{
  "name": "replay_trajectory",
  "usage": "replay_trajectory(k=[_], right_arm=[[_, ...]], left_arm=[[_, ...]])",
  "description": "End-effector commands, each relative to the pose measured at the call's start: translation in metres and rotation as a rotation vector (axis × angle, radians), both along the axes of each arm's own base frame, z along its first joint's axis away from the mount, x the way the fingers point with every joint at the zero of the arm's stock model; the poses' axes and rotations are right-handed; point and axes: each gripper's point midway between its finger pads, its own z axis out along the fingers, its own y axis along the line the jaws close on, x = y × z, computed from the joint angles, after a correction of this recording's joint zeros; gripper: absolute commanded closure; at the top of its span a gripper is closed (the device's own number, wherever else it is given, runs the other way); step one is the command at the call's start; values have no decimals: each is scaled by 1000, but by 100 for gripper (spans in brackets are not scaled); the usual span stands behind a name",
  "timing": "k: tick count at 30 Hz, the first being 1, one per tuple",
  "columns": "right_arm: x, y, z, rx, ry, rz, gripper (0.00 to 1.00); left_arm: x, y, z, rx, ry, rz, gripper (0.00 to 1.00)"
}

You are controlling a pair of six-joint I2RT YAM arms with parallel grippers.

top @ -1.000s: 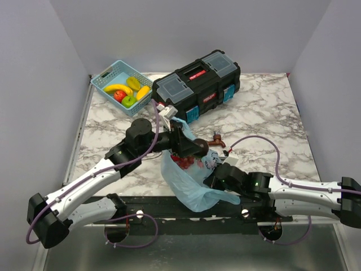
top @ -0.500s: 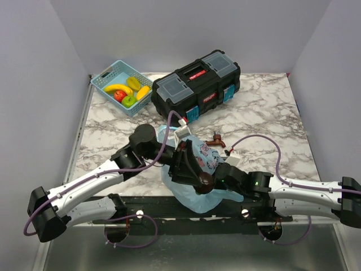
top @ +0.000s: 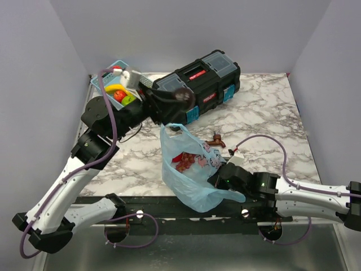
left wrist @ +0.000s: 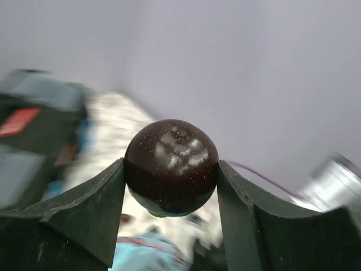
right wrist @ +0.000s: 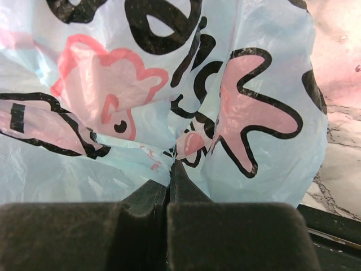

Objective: Take the fake fruits out of the plastic bag
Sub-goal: Place the fake fruit in the bin.

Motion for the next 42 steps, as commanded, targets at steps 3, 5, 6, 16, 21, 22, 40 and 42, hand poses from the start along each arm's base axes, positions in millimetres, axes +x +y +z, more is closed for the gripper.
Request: replay_trajectory(k=[3,5,6,16,21,22,40,42], right_arm=[[1,-18,-5,-18,-15,-46,99],[1,-18,-4,-10,-21,-43,99],[1,-18,-4,-9,-23,-42,99],[-2,-14,-11,-30,3,-27,99],[-4,-12,-14,-10,13,-27,99],[-4,-13,-14,-14,14,-30,99],[-2,-8,-8,-30,26,-33,99],[-2,-7,-9,-25,26,-30,99]], left_arm=[[124,182,-96,101,216,1110,100],[137,201,-116,109,241,1196,100],[144,206,-127,116,266,1218,100],[222,239,-291,98,973,1304,100],[256,245,-316,73,1030,1326,100],[265,243,-317,69,1018,1312,100],[372,243,-269,47,965,1197,26],[368,244,-267,59,956,1197,20]])
